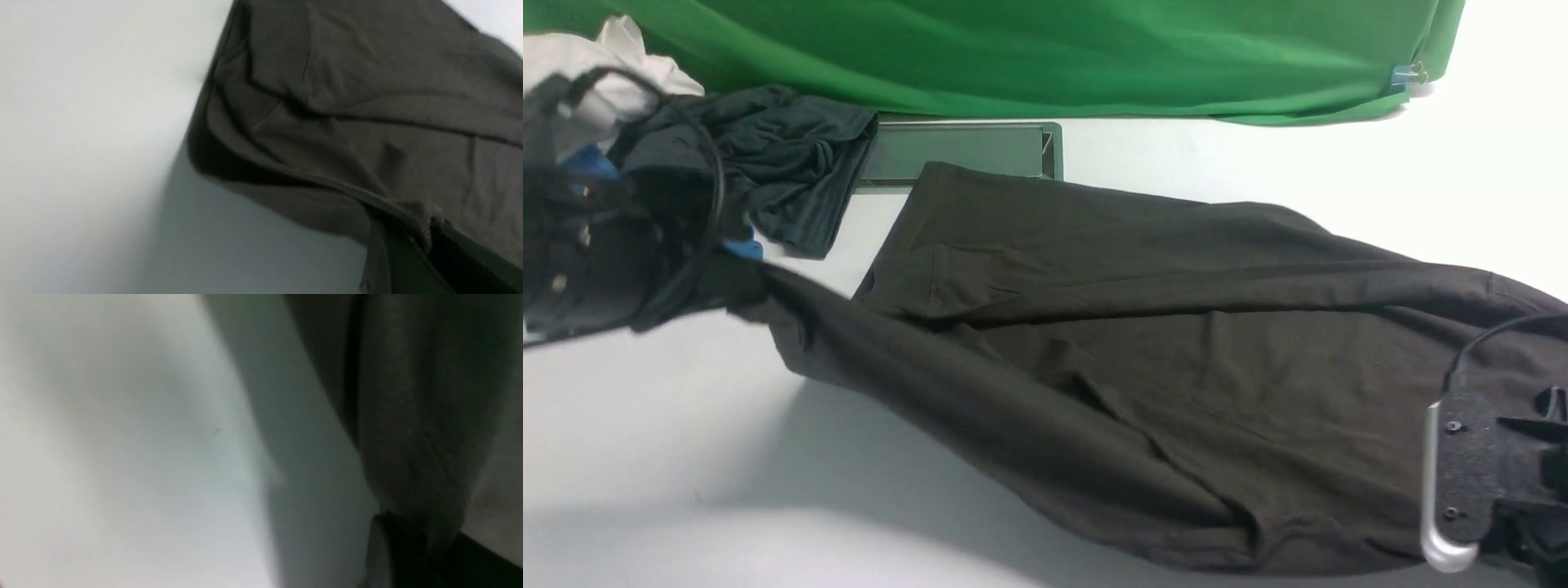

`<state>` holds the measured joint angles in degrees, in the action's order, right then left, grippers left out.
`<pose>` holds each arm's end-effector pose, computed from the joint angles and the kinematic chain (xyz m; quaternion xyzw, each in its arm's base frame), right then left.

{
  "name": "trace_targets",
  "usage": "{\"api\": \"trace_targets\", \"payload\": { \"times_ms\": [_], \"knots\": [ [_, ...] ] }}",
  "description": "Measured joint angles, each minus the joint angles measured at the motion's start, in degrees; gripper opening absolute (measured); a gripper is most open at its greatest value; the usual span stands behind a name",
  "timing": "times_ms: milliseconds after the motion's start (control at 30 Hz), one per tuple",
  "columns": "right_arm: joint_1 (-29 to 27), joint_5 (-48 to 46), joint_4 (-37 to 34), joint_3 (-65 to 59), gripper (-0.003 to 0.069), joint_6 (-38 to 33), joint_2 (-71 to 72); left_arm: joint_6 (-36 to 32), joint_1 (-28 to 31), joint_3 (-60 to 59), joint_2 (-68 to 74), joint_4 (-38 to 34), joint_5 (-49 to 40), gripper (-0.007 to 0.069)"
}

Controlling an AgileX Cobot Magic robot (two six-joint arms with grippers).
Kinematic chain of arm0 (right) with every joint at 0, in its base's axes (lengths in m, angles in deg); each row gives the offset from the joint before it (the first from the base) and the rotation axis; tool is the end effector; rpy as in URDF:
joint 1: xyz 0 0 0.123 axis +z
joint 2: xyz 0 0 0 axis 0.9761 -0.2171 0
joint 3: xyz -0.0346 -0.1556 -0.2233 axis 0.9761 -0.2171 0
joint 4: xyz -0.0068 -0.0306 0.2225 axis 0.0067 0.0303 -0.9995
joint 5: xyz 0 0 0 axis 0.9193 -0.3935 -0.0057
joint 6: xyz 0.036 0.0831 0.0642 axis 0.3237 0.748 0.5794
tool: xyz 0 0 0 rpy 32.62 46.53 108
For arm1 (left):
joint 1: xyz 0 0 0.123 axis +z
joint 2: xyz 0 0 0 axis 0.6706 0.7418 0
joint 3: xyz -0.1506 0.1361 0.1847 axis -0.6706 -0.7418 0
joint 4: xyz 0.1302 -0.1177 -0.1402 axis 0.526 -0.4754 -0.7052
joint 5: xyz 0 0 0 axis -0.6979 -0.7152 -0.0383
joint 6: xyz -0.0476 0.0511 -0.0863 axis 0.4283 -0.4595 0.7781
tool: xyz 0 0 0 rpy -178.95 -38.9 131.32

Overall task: Fold a long-sleeved shirt on a white desktop.
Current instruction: 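Fold the black garment in half by bringing its near edge over to the far edge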

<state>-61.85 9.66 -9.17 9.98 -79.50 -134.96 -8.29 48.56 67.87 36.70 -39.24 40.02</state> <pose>0.1684 0.0449 0.1824 -0.5667 0.8191 -0.0376 0.0804 0.2368 -0.0190 0.2839 -0.1014 0.9204 -0.2202 0.3068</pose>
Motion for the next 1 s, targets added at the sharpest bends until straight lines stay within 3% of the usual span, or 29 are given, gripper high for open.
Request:
{"api": "trace_targets", "payload": {
  "times_ms": [600,700,733,767,800,833,867,933,1000],
  "knots": [
    [0.0,-1.79,-1.47,9.54,0.0078,-0.02,-15.28,-4.31,0.0,15.4,18.91,-4.72,0.42,0.0027],
    [0.0,-1.29,-0.41,10.22,0.0182,2.8,-14.21,-4.83,0.0,16.06,20.36,-5.55,0.57,0.0027],
    [0.0,-1.41,0.62,10.21,0.0304,5.01,-13.01,-5.14,0.0,16.19,20.48,-5.55,0.76,0.0027],
    [0.0,-1.41,1.17,10.21,0.034,5.55,-12.69,-5.14,0.0,16.19,20.54,-5.55,0.84,0.0027],
    [0.0,-2.22,2.7,10.21,0.0484,7.5,-11.12,-5.14,0.0,16.29,20.53,-5.61,1.03,0.0027],
    [0.0,-2.47,3.13,10.21,0.0501,7.65,-10.93,-5.14,0.0,16.3,20.53,-5.61,1.03,0.0027],
    [0.0,-3.53,4.2,10.21,0.0584,8.38,-9.73,-5.14,0.0,16.35,20.53,-5.61,1.28,0.0027],
    [-0.05,-6.04,5.72,10.15,0.0661,8.05,-7.18,-5.21,0.0,16.36,20.53,-5.65,1.46,0.0027],
    [-0.35,-6.84,6.0,9.4,0.0673,7.34,-5.42,-5.68,0.0,16.36,20.53,-5.65,1.6,0.0027]
  ]
}}
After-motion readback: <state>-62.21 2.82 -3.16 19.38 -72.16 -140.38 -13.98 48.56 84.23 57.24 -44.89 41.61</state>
